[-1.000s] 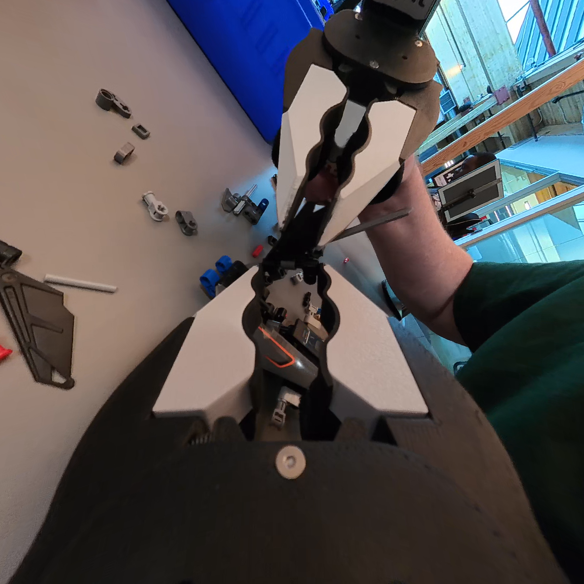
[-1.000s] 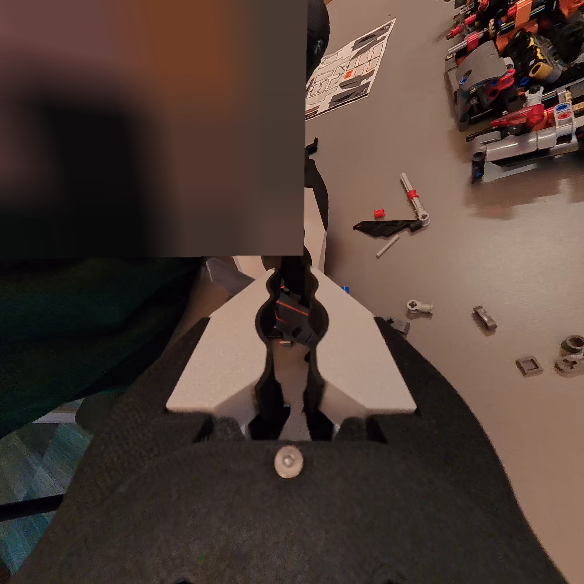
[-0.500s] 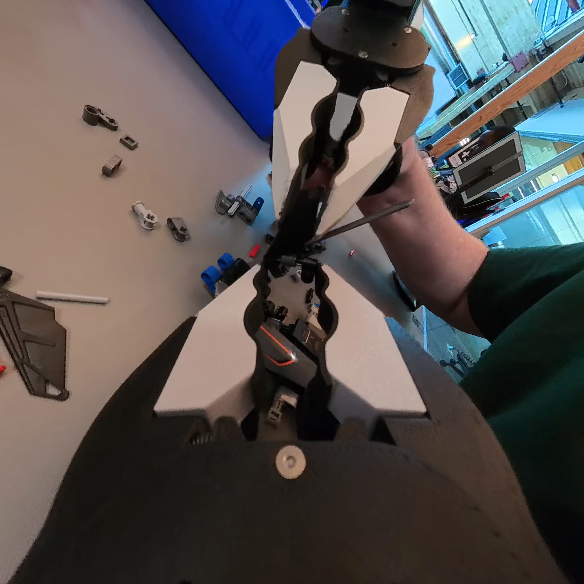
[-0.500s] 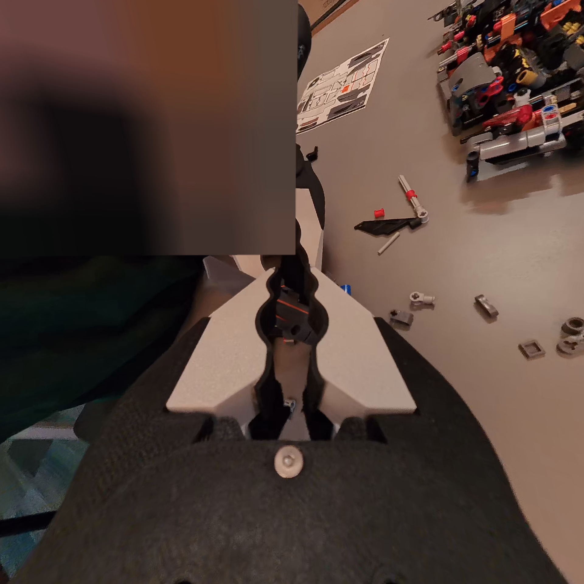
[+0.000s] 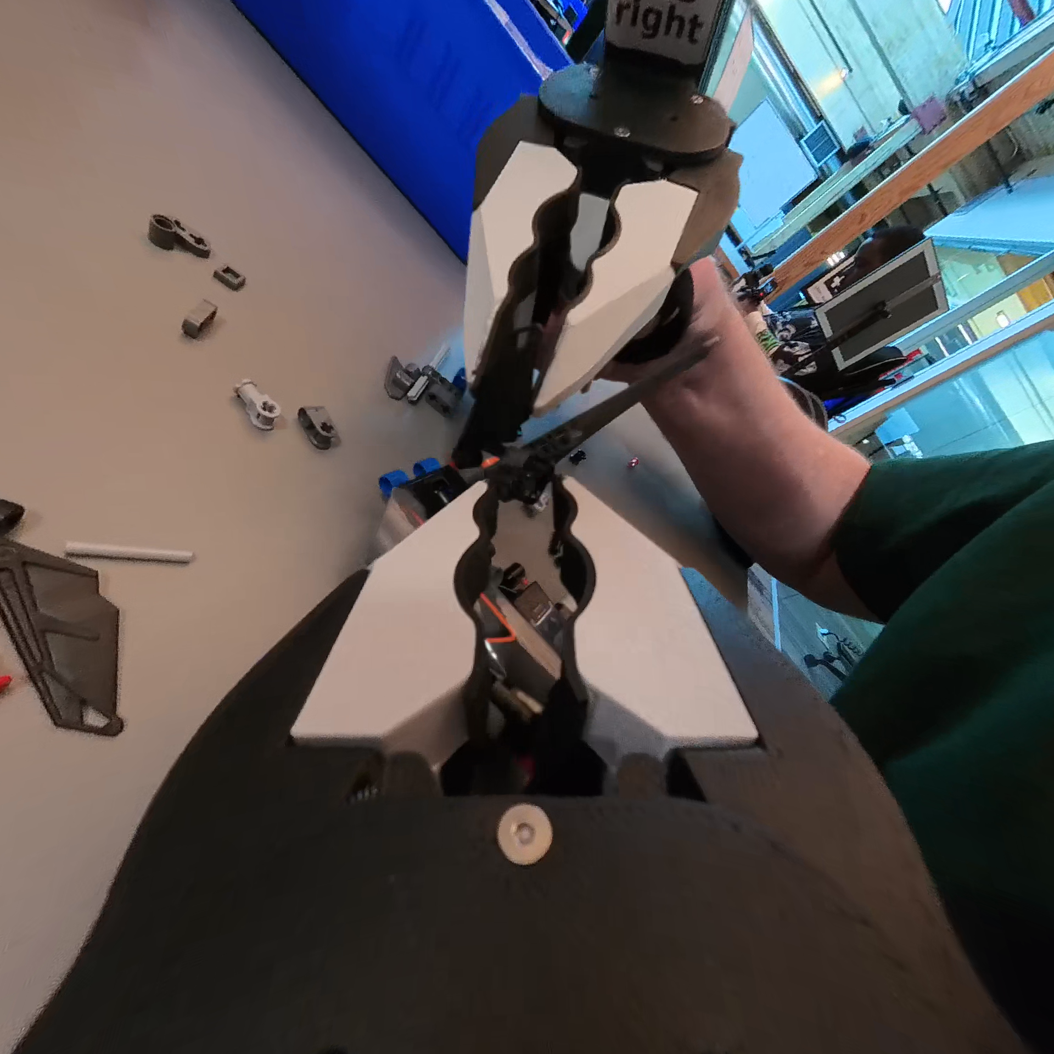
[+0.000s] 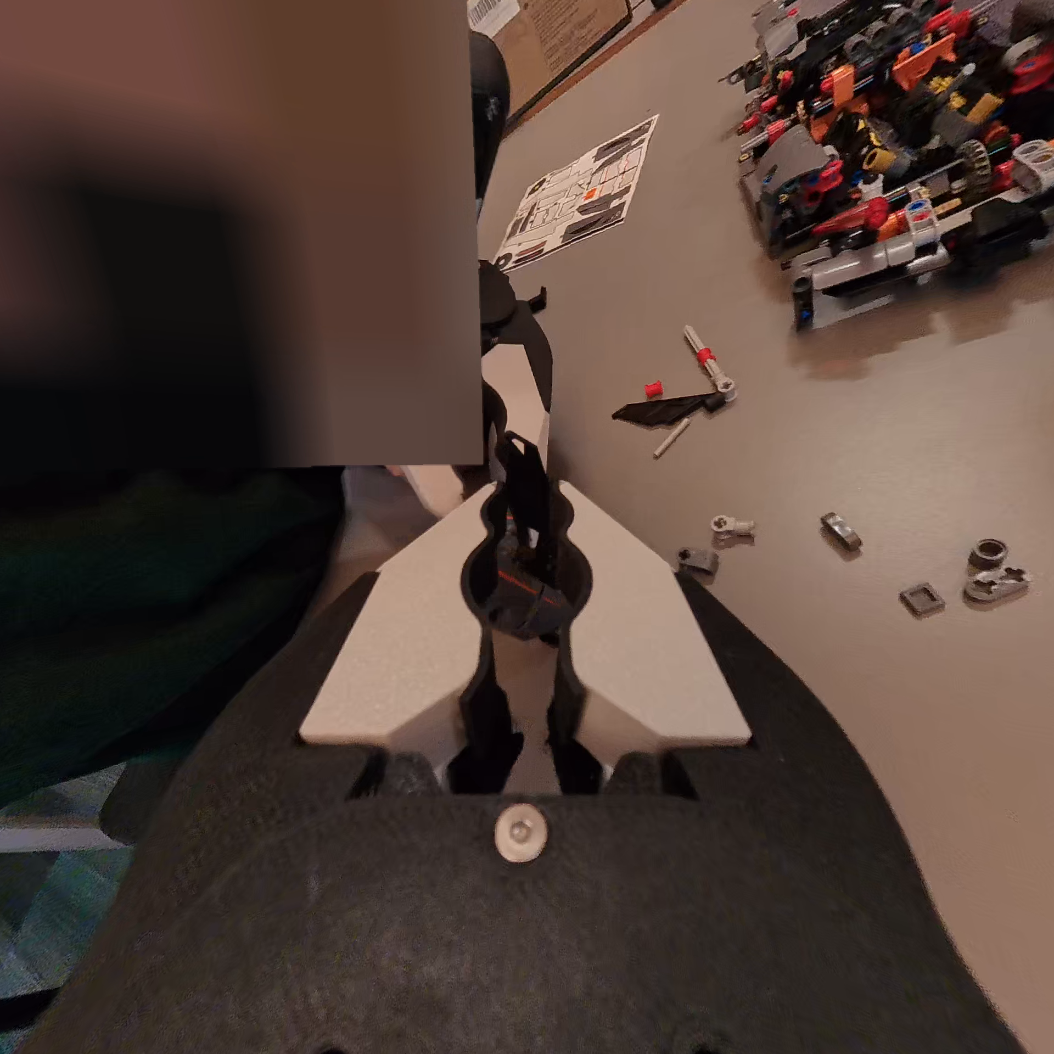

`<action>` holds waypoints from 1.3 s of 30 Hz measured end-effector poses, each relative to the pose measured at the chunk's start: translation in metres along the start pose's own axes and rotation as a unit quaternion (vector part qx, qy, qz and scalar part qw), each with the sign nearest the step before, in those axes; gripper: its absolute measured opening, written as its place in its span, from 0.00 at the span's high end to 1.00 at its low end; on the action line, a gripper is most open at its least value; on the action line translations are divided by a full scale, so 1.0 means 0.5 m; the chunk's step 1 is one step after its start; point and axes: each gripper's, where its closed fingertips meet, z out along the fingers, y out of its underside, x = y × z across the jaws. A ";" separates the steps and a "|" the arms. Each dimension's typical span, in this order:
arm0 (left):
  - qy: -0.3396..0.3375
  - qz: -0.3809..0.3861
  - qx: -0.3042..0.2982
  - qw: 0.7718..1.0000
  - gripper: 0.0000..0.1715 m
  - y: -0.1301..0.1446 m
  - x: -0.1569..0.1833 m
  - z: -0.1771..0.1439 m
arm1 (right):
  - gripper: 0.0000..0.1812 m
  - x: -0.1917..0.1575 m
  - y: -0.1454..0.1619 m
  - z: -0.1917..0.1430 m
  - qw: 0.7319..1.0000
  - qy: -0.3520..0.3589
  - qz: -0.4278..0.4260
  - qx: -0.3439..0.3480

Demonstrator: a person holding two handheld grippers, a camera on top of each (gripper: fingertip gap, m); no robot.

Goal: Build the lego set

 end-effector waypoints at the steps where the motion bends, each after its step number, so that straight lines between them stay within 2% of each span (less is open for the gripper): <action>1: -0.003 0.001 -0.001 1.000 0.88 0.001 -0.001 -0.001 | 0.93 0.000 0.003 0.003 1.000 -0.002 0.002 0.001; 7: -0.015 0.019 -0.013 1.000 0.78 0.011 -0.002 -0.001 | 0.93 0.007 0.002 -0.009 0.999 0.036 -0.004 0.025; 10: -0.011 0.021 0.000 1.000 0.77 0.004 0.001 -0.007 | 0.93 0.007 0.012 -0.014 0.998 0.054 -0.001 0.033; 17: -0.040 0.078 0.010 0.996 0.83 -0.007 -0.002 -0.014 | 0.94 0.019 0.006 -0.015 0.995 0.077 0.009 0.067; 25: -0.059 0.108 -0.008 0.992 0.89 -0.002 -0.008 -0.002 | 0.94 0.007 -0.001 -0.020 0.995 0.050 0.021 0.089; 31: -0.054 0.111 -0.010 0.992 0.95 -0.004 -0.006 0.005 | 0.94 0.010 -0.001 -0.017 0.994 0.042 0.033 0.100; 39: -0.042 0.083 -0.012 0.996 0.95 -0.005 -0.011 0.006 | 0.94 0.013 -0.001 -0.020 0.993 0.050 0.029 0.099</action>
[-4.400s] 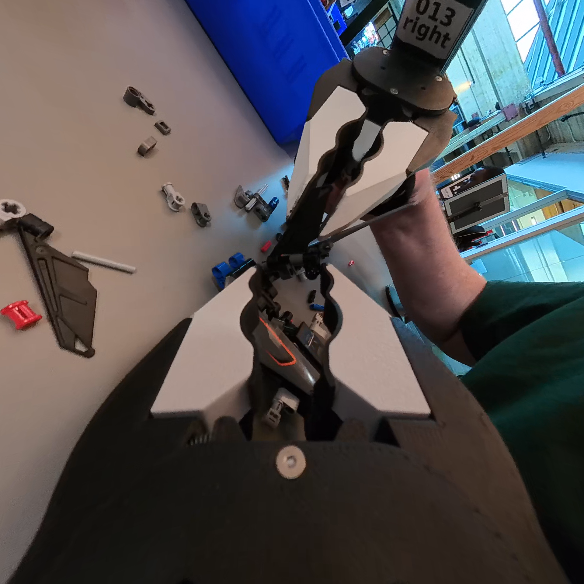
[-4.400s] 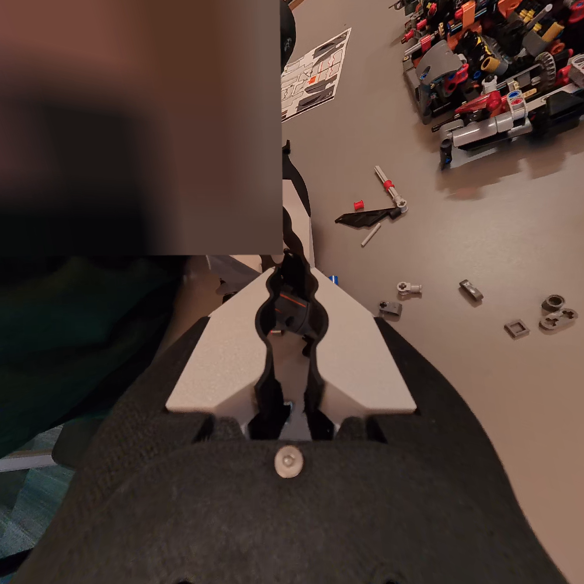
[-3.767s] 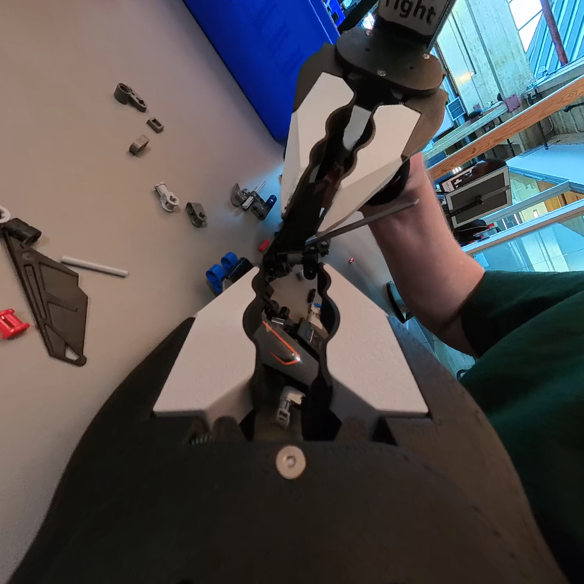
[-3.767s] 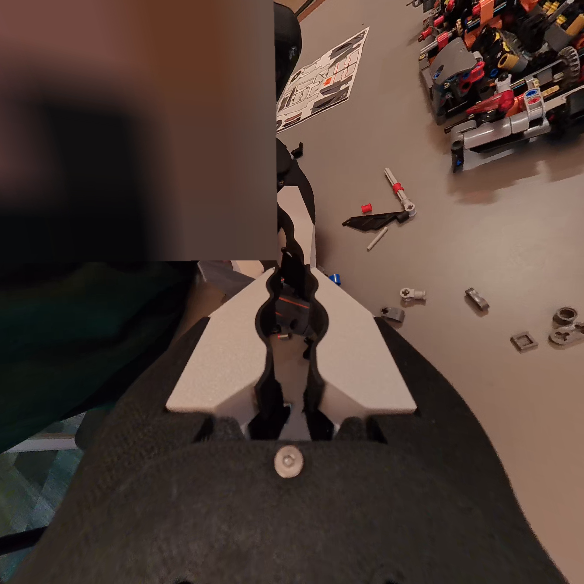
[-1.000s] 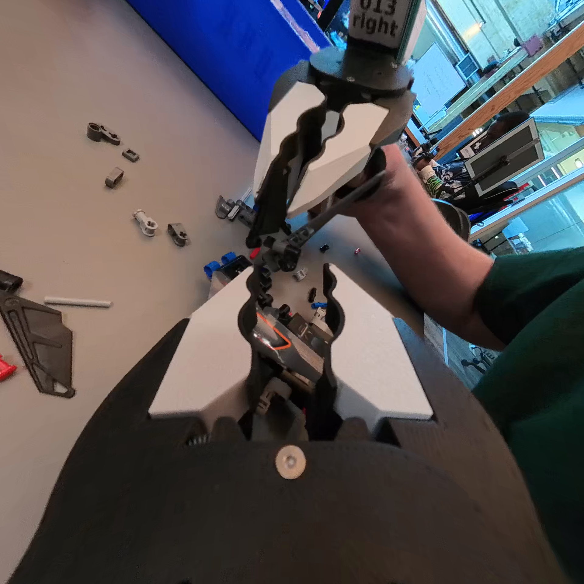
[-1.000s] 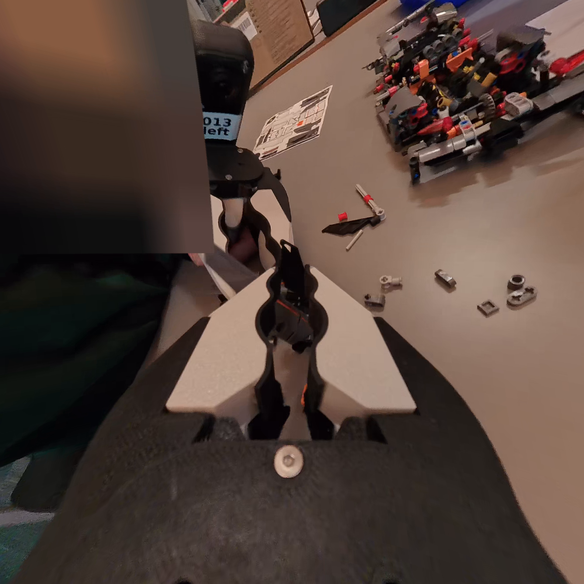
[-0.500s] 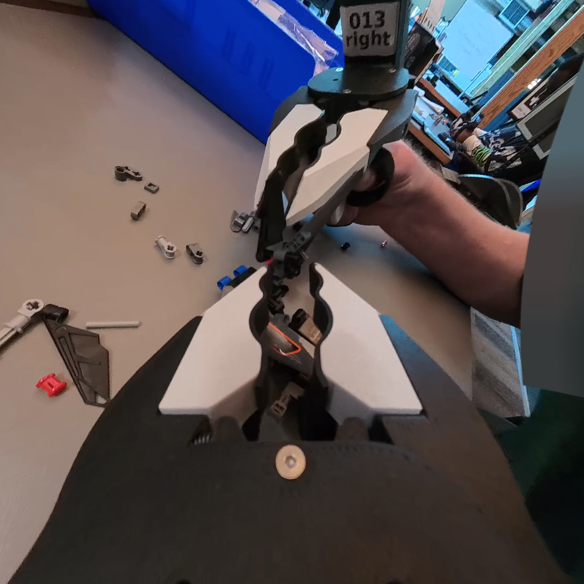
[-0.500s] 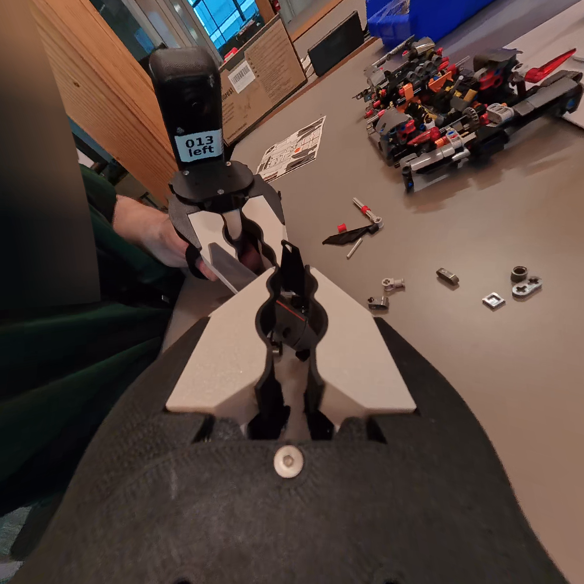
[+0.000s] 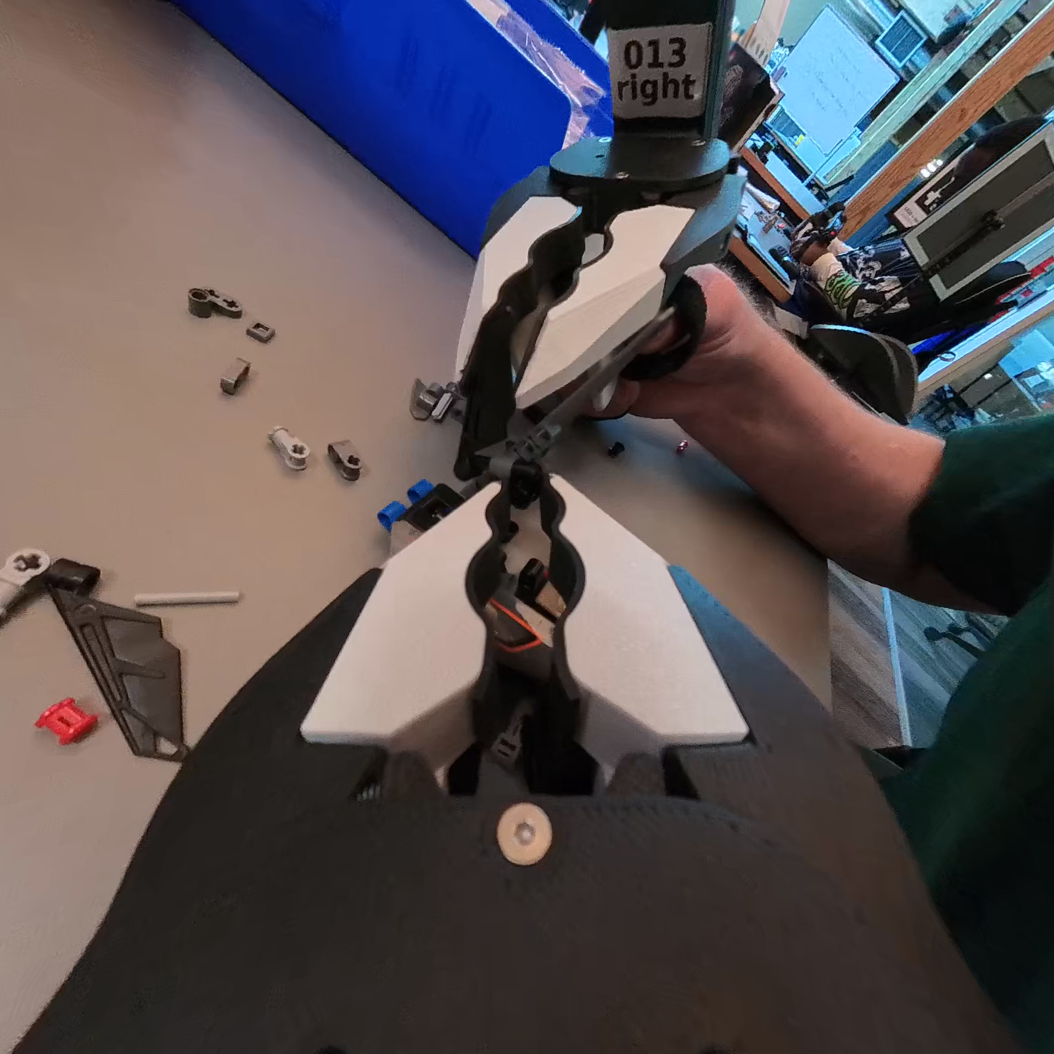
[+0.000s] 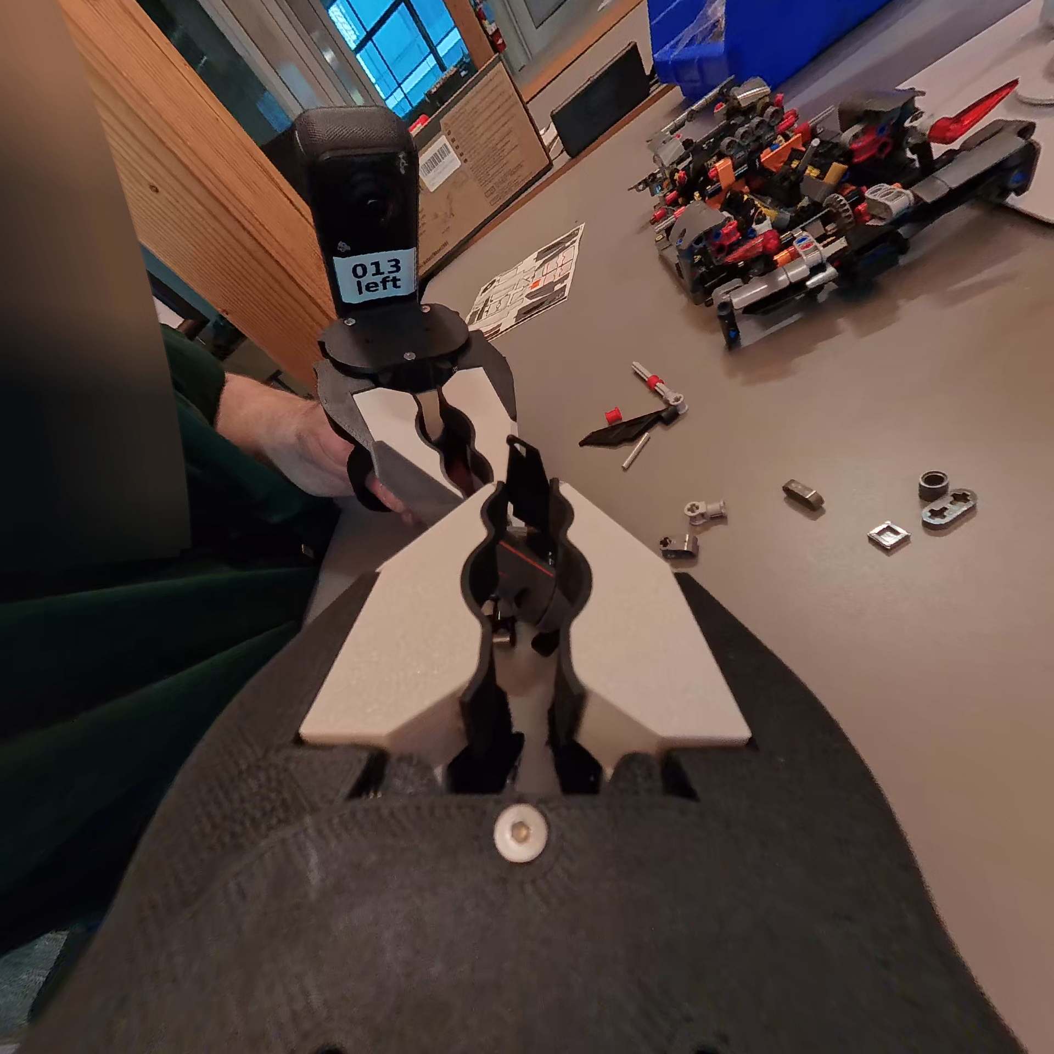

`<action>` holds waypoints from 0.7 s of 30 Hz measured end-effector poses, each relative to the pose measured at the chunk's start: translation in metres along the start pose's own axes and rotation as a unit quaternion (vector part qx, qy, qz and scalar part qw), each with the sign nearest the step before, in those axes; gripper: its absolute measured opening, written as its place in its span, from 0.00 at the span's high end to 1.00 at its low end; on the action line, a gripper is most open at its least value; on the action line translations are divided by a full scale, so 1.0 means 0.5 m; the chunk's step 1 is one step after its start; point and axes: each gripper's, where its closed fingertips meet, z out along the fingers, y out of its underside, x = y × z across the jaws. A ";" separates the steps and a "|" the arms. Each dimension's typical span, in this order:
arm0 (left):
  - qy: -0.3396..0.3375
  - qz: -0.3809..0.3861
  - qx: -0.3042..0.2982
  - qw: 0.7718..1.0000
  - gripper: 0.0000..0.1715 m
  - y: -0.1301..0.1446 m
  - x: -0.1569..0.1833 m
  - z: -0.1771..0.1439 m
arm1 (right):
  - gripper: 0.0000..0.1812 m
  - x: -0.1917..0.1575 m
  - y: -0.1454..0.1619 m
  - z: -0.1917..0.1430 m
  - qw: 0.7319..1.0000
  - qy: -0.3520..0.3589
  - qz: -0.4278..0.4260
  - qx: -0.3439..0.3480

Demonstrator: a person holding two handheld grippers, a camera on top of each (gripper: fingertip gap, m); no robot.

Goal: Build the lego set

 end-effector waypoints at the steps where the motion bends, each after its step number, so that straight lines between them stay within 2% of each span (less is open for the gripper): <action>1: 0.002 -0.004 0.001 1.000 0.95 -0.001 -0.001 0.000 | 0.94 0.001 -0.001 0.000 1.000 0.003 -0.001 0.000; 11: 0.008 -0.022 0.001 1.000 0.96 -0.002 -0.004 0.001 | 0.94 -0.006 -0.002 0.002 1.000 0.004 -0.010 -0.003; 12: 0.004 -0.023 0.002 1.000 0.96 -0.002 -0.007 0.000 | 1.00 -0.016 -0.009 -0.001 1.000 -0.011 -0.014 0.008; 14: 0.002 -0.024 0.002 1.000 0.96 -0.002 -0.008 0.001 | 1.00 -0.027 -0.029 -0.008 0.999 -0.030 0.000 0.036; 16: 0.007 -0.010 -0.006 1.000 0.96 0.003 0.001 0.003 | 1.00 -0.001 0.004 0.000 1.000 0.008 -0.009 -0.010; 21: 0.009 -0.009 -0.006 1.000 0.96 0.003 0.002 0.004 | 1.00 -0.007 0.008 0.001 1.000 -0.010 0.000 -0.013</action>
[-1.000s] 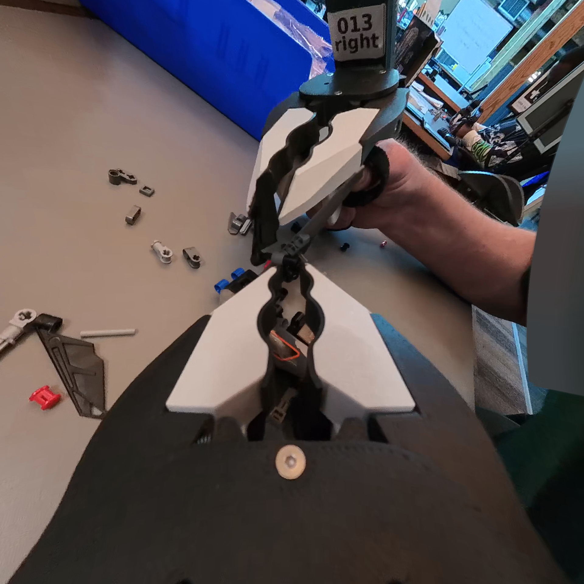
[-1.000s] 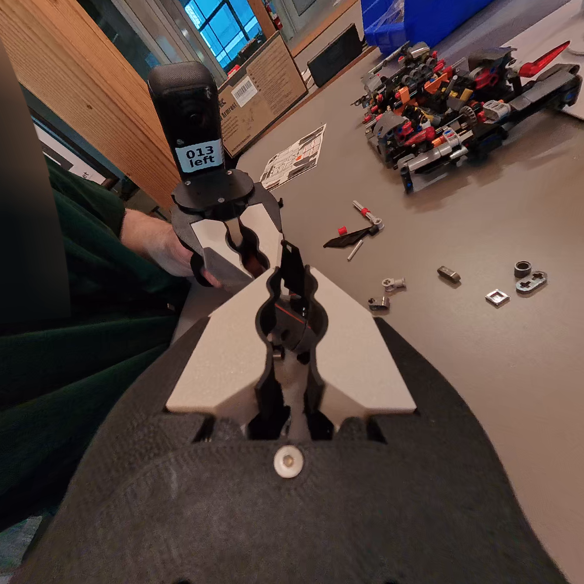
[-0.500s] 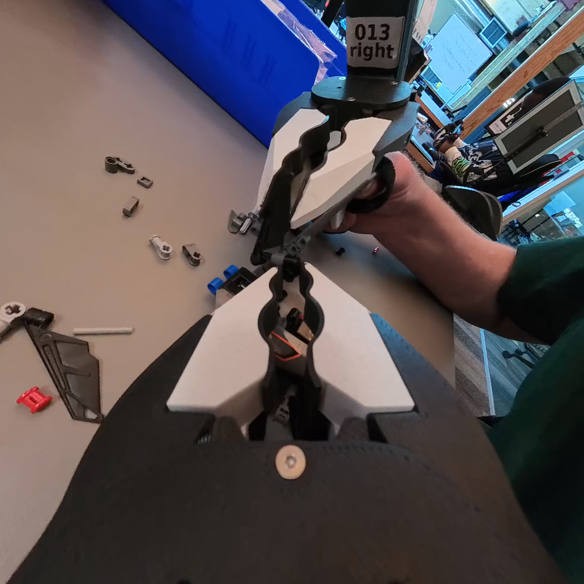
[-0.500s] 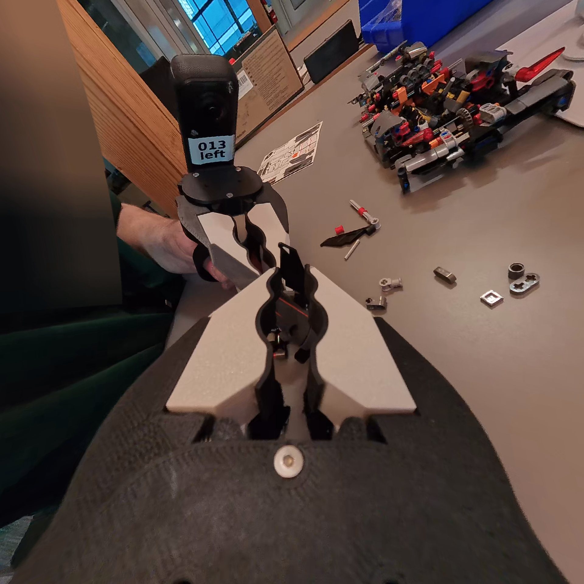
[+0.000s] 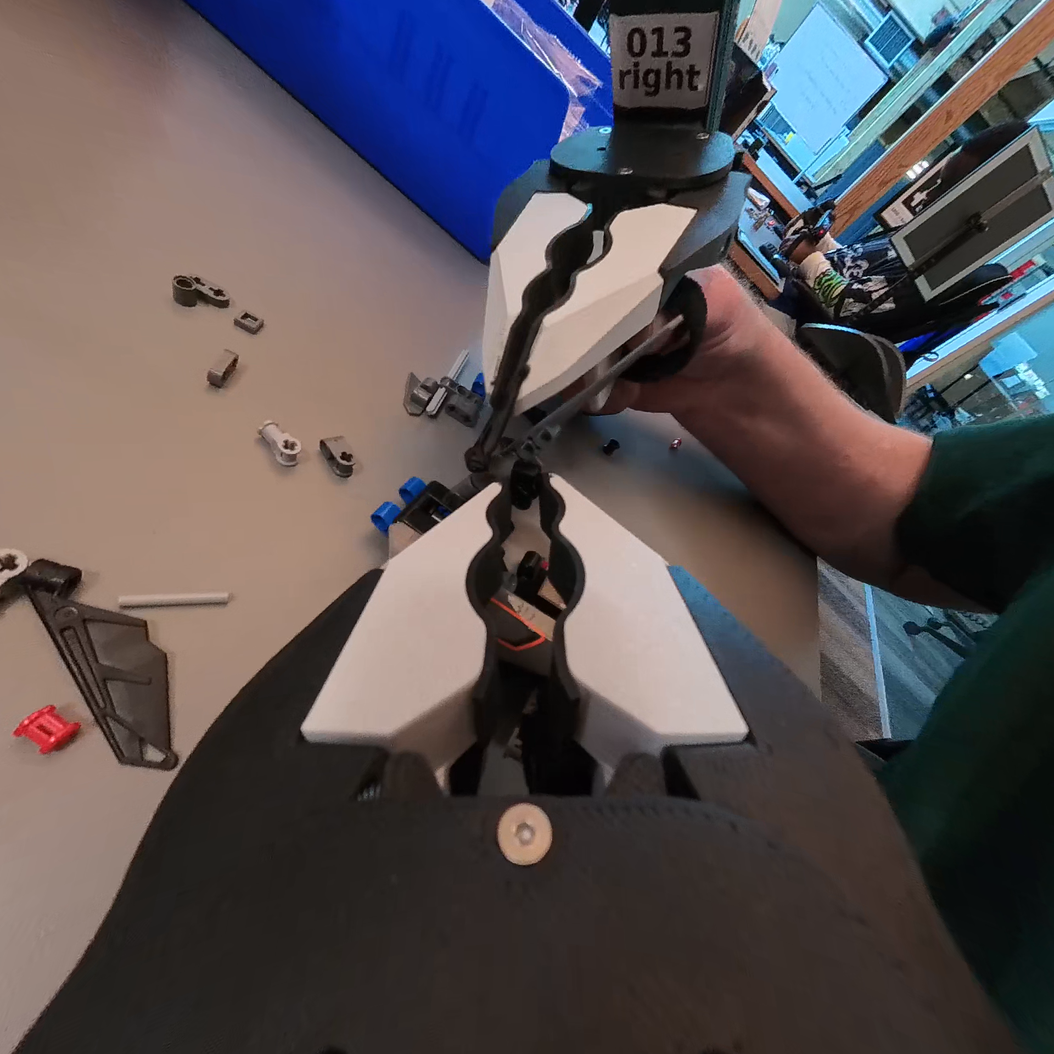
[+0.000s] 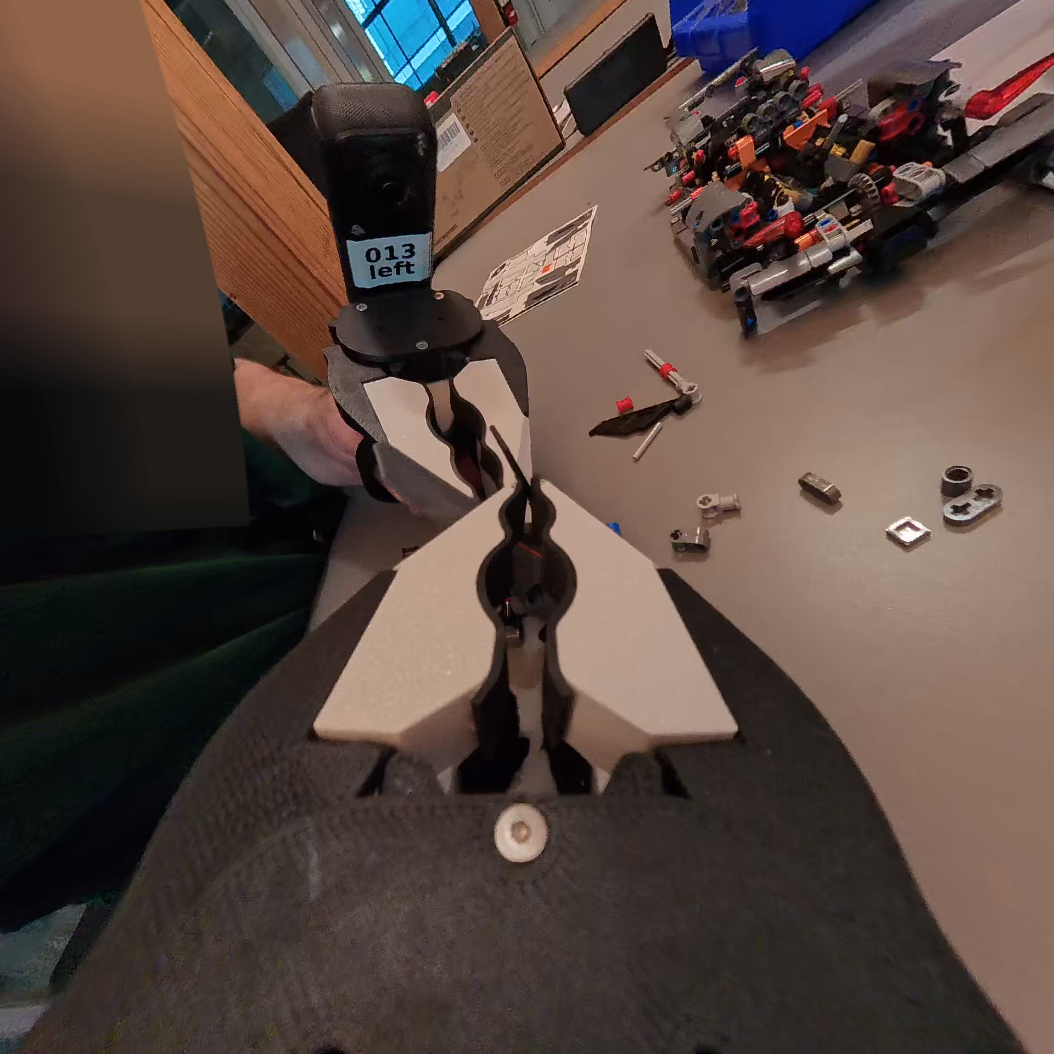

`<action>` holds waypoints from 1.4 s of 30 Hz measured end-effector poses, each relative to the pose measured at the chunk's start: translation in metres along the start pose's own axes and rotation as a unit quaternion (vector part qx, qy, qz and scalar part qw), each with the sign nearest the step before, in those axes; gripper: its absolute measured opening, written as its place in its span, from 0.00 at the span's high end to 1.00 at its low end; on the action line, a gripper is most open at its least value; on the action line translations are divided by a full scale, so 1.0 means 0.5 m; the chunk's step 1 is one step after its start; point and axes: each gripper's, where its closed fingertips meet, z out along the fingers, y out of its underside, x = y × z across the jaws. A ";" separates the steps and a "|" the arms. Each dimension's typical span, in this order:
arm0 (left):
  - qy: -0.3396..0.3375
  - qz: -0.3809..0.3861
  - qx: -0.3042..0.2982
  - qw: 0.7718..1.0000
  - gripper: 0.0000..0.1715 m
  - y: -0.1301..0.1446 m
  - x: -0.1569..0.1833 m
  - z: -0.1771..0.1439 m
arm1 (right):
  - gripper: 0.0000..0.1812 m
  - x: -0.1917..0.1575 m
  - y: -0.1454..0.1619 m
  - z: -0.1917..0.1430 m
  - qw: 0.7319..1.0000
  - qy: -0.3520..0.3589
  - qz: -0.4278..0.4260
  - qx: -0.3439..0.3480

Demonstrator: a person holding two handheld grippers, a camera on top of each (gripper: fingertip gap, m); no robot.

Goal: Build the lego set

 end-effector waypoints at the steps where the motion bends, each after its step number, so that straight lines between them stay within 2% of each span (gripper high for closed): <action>1: 0.001 0.002 -0.002 1.000 0.95 0.001 0.002 0.000 | 1.00 0.002 0.002 -0.001 1.000 -0.001 0.002 0.000; 7: 0.052 -0.001 -0.034 0.998 0.96 0.017 0.020 -0.006 | 1.00 -0.001 0.008 0.001 1.000 0.001 -0.007 -0.012; 10: 0.112 0.001 -0.061 0.992 0.96 0.032 0.044 -0.021 | 1.00 -0.005 0.003 -0.009 1.000 -0.009 -0.009 -0.002; 14: 0.110 0.031 -0.076 0.991 0.95 0.039 0.041 -0.029 | 1.00 -0.009 0.006 -0.010 1.000 -0.019 -0.011 -0.002; 19: 0.095 0.029 -0.061 0.993 0.81 0.025 0.031 -0.060 | 1.00 -0.025 -0.005 -0.007 0.999 -0.023 -0.024 0.004; 22: 0.071 0.036 -0.047 0.996 0.78 0.008 0.013 -0.080 | 1.00 -0.025 -0.004 -0.005 0.999 -0.018 -0.027 0.001; 24: 0.055 0.042 -0.031 0.997 0.80 -0.020 -0.001 -0.087 | 1.00 -0.026 -0.007 -0.004 0.999 -0.020 -0.026 0.005; 27: 0.046 0.075 -0.017 0.996 0.87 -0.056 0.004 -0.074 | 1.00 -0.029 -0.005 0.000 0.999 -0.020 -0.032 0.001; 29: 0.053 0.087 -0.035 0.994 0.88 -0.054 0.013 -0.054 | 1.00 -0.030 -0.006 0.002 0.999 -0.018 -0.034 0.001; 32: 0.050 0.098 -0.035 0.993 1.00 -0.055 0.012 -0.040 | 1.00 -0.030 -0.010 0.000 0.999 -0.016 -0.035 0.006; 35: 0.052 0.093 -0.013 0.994 1.00 -0.066 0.013 -0.042 | 1.00 -0.031 -0.019 -0.004 0.999 -0.018 -0.034 0.020; 38: 0.046 0.097 0.003 0.994 1.00 -0.079 0.011 -0.046 | 0.91 -0.027 -0.012 -0.018 0.999 -0.019 -0.032 0.007; 42: 0.052 0.084 0.031 0.995 1.00 -0.102 0.015 -0.054 | 0.90 -0.010 0.008 -0.019 0.999 -0.001 -0.029 -0.022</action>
